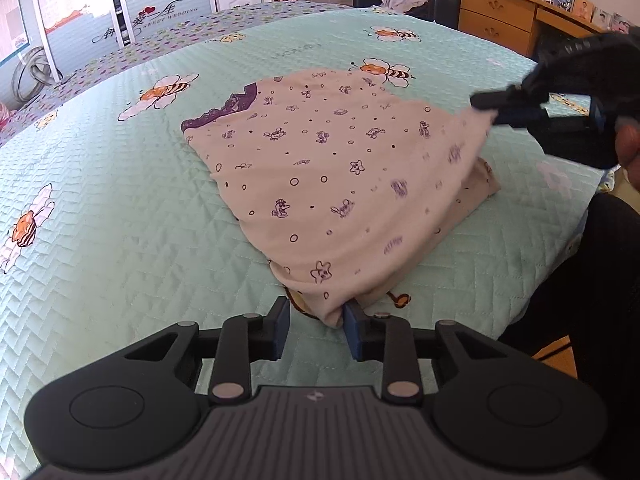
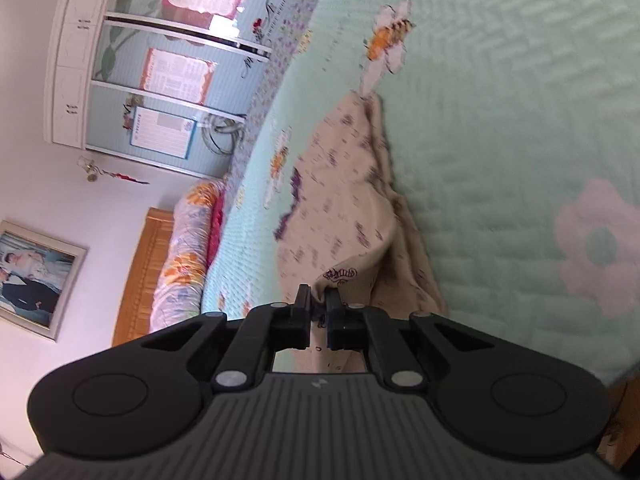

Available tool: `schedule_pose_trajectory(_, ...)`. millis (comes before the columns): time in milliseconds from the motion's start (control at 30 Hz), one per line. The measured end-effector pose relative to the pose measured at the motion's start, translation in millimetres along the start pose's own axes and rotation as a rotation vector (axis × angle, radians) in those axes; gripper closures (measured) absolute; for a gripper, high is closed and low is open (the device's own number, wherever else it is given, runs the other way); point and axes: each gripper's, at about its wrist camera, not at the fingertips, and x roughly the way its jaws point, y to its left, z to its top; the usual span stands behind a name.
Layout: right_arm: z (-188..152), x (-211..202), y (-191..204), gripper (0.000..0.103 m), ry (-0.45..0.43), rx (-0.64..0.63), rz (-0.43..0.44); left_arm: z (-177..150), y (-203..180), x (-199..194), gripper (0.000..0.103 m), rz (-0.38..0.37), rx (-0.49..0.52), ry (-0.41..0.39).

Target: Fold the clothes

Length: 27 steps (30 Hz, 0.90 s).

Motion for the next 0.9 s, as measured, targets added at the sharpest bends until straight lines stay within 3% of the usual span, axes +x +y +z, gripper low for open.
schedule_pose_trajectory(233,2,6,12,0.097,-0.002,0.003,0.025,3,-5,2,0.071,0.004,0.007,-0.013)
schedule_pose_trajectory(367,2,6,13,0.097,0.001,0.003,0.029,2,1,8,0.071,0.018,-0.037,-0.005)
schedule_pose_trajectory(400,2,6,13,0.097,0.002,0.002,0.028,1,3,9,0.073,0.017,-0.052,-0.008)
schedule_pose_trajectory(433,1,5,12,0.097,0.003,0.003,0.026,-1,4,9,0.089,0.018,-0.067,-0.014)
schedule_pose_trajectory(467,1,5,10,0.097,0.004,0.004,0.024,-4,8,7,0.097,0.020,-0.099,-0.020)
schedule_pose_trajectory(600,-2,1,4,0.097,0.001,-0.002,0.006,-26,23,-4,0.101,0.007,-0.286,-0.045)
schedule_pose_trajectory(900,-7,-1,-5,0.097,0.005,0.012,0.001,-28,19,-12,0.101,0.005,-0.312,-0.062)
